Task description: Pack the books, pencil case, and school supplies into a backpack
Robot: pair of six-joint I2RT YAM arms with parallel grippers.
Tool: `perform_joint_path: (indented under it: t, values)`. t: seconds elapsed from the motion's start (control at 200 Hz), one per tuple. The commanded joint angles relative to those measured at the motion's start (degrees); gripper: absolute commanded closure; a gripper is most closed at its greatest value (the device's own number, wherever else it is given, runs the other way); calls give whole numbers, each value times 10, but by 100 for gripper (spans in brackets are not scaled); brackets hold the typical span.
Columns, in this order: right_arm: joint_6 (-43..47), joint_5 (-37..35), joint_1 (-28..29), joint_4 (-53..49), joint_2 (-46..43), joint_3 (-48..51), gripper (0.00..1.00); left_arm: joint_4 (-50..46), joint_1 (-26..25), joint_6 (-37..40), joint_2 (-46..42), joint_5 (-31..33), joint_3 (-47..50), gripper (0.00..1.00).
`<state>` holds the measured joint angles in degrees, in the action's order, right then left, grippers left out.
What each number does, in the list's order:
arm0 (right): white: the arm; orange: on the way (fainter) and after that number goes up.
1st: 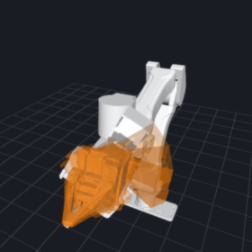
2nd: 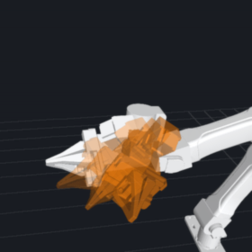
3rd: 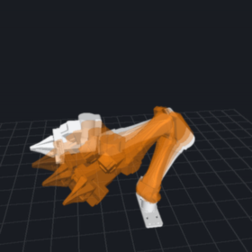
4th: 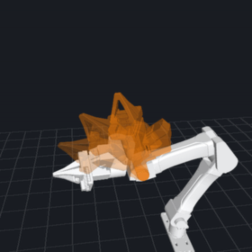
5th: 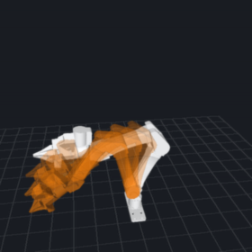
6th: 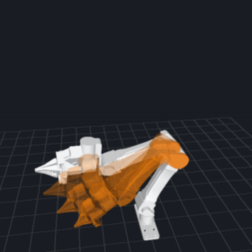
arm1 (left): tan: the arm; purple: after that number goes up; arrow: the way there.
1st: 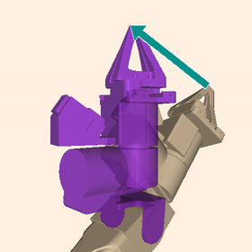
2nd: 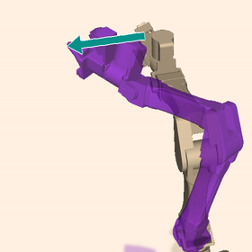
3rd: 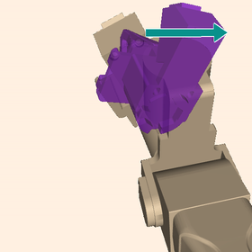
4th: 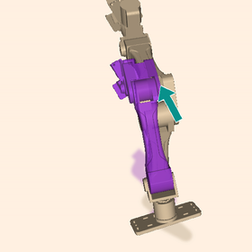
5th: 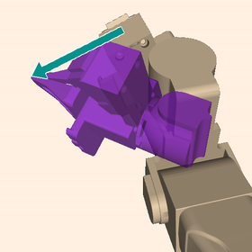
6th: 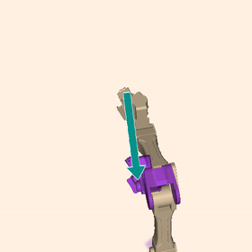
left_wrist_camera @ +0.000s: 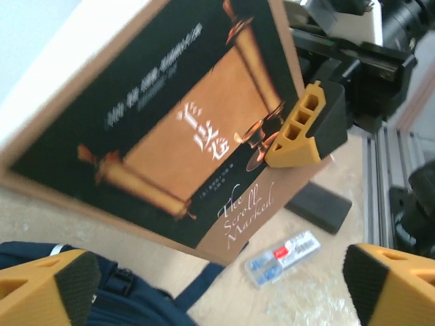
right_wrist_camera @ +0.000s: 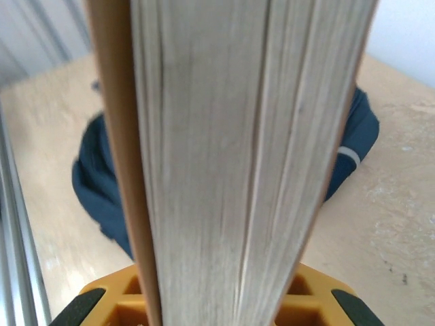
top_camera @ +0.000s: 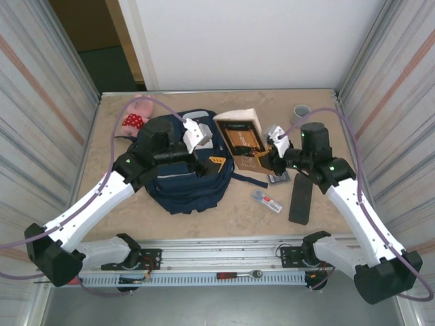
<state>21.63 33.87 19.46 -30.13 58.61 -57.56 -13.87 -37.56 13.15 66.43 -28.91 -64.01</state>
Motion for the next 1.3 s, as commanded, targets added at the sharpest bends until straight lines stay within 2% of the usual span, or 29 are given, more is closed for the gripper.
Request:
perform_joint_path:
  t: [0.0, 0.145, 0.316, 0.421, 0.551, 0.606, 0.631, 0.727, 0.782, 0.862, 0.917, 0.937, 1.012, 1.112, 1.243, 1.293]
  values:
    - [181, -13, 9, -86, 28, -33, 100, -102, 26, 143, -16, -19, -13, 1]
    - [253, -13, 30, -123, 66, -50, 100, -99, 87, 175, -21, -112, 1, 2]
    - [287, -6, 66, -157, 104, -79, 100, -136, 88, 245, 13, -188, 1, 5]
    - [286, 0, 80, -157, 119, -88, 100, -142, 82, 257, 34, -213, 0, 6]
    - [286, 15, 85, -159, 133, -102, 100, -139, 66, 264, 58, -197, -6, 7]
    - [286, 23, 84, -158, 136, -106, 100, -132, 66, 259, 67, -193, -8, 13]
    - [286, 25, 84, -156, 137, -108, 100, -130, 66, 258, 71, -193, -9, 18]
    - [272, 31, 79, -140, 134, -108, 97, -120, 66, 249, 80, -202, -9, 51]
    - [244, 40, 66, -123, 133, -108, 86, -110, 72, 239, 83, -216, -4, 63]
    - [141, 58, 22, -79, 133, -109, 51, -59, 106, 183, 83, -270, 13, 82]
    - [55, 97, -21, -49, 133, -106, 29, -3, 137, 129, 81, -328, 31, 90]
    - [25, 111, -38, -36, 133, -101, 24, 14, 145, 114, 80, -343, 35, 91]
    - [-108, 155, -93, 29, 123, -68, 16, 44, 159, 84, 73, -378, 42, 94]
    - [-218, 212, -137, 131, 90, 3, 10, 71, 163, 49, 62, -395, 48, 94]
    - [-338, 248, -146, 276, 30, 99, 6, 173, 168, -63, 54, -395, 70, 92]
    - [-374, 251, -143, 321, 7, 131, 2, 194, 168, -97, 58, -382, 72, 91]
